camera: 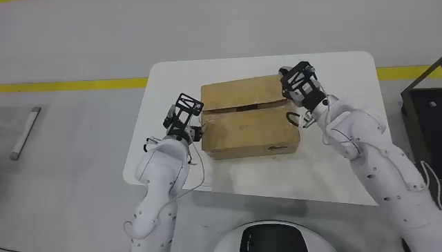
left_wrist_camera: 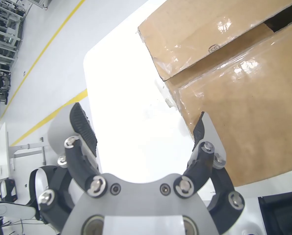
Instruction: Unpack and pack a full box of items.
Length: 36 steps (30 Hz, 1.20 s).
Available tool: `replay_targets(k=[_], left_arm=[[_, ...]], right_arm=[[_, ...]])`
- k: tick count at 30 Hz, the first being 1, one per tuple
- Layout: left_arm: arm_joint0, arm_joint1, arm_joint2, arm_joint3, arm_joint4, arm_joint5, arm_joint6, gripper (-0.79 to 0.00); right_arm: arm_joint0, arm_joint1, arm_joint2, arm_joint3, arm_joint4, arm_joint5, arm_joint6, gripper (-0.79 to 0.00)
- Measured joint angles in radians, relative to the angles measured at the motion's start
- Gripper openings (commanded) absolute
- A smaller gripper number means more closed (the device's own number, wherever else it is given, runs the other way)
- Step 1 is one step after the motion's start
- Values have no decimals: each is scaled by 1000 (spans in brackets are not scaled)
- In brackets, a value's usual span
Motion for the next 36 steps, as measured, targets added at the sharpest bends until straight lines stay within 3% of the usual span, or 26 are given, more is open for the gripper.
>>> replay_targets(k=[12,18,36], left_arm=[[-12,2,4,27,-3,17,-10,0],[-15,5,-1,26,-11,19,-7,0],[-20,7,-32,-10,-59,83,17,0]], right_arm=[[24,-39,-136,94,11,73,25,-785],[39,-53,-142,131,90,82,51,-785],[44,-74,-152,161,81,93,63,-785]])
